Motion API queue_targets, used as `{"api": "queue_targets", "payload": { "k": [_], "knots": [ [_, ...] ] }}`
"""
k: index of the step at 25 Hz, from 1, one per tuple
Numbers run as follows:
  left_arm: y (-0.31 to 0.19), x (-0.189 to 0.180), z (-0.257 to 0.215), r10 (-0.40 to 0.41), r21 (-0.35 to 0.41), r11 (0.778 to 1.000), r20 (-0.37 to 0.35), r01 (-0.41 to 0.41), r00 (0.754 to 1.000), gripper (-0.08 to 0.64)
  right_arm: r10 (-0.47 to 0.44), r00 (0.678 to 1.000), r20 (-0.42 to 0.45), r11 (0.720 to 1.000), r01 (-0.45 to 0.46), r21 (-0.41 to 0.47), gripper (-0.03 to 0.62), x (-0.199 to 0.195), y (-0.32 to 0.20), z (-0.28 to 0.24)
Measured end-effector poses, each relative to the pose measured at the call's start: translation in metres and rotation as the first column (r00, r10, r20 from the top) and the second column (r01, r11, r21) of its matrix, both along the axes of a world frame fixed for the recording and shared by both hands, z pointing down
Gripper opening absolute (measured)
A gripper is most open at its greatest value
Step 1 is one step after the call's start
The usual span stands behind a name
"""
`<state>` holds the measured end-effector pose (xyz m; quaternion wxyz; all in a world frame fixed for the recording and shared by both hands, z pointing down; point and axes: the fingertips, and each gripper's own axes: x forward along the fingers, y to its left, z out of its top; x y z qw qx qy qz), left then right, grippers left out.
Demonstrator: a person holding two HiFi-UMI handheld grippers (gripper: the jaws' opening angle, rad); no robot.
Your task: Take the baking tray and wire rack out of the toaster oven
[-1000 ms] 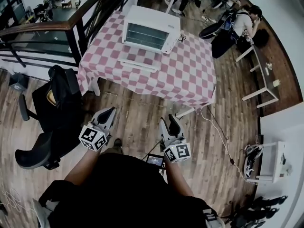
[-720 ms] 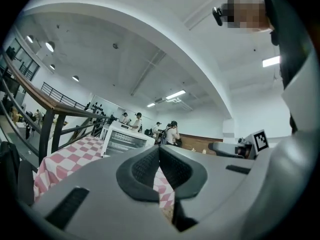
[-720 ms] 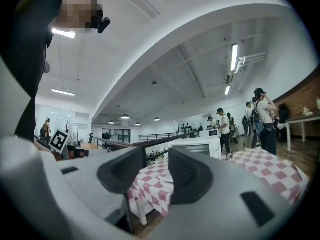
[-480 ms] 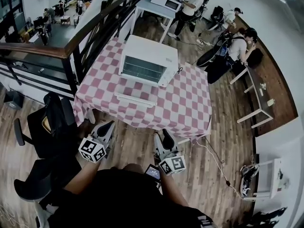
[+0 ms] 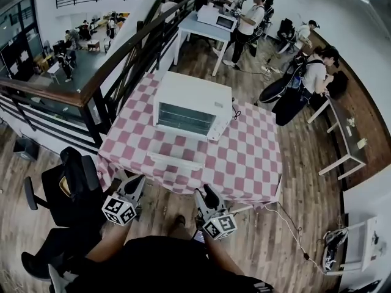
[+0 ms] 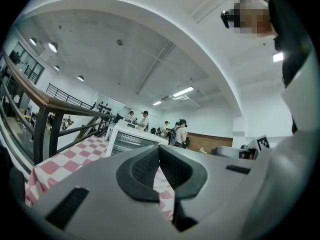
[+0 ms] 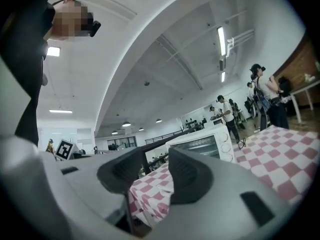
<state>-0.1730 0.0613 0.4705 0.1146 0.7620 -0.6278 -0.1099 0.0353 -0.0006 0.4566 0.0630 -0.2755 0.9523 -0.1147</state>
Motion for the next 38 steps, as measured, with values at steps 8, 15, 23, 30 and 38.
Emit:
{"api": "queue_targets", "payload": {
  "k": [8,15,23,30,38],
  "knots": [
    [-0.074,-0.014,-0.018,-0.07,0.006,0.998,0.043,0.069,0.997,-0.006,-0.075,0.978,0.193,0.978,0.11,-0.176,0.17,-0.018,-0.098,0.002],
    [-0.125,-0.026,-0.012,-0.131,-0.011,0.991,0.056,0.132,0.99,-0.006,-0.039,0.931,0.362,0.924,0.172,-0.342,0.17,-0.024,-0.164,0.014],
    [-0.177,-0.038,-0.012,-0.11,-0.02,0.994,0.074,0.112,0.991,-0.006,0.08,0.83,0.552,0.845,0.238,-0.479,0.17,-0.058,-0.229,0.021],
    [-0.225,-0.072,0.024,0.027,-0.065,0.998,0.065,-0.023,0.998,-0.006,0.316,0.739,0.595,0.753,0.186,-0.631,0.17,-0.104,-0.29,0.07],
    [-0.261,-0.106,0.042,0.212,-0.081,0.974,-0.009,-0.212,0.977,-0.006,0.539,0.607,0.584,0.668,0.113,-0.735,0.17,-0.149,-0.341,0.106]
  ]
}}
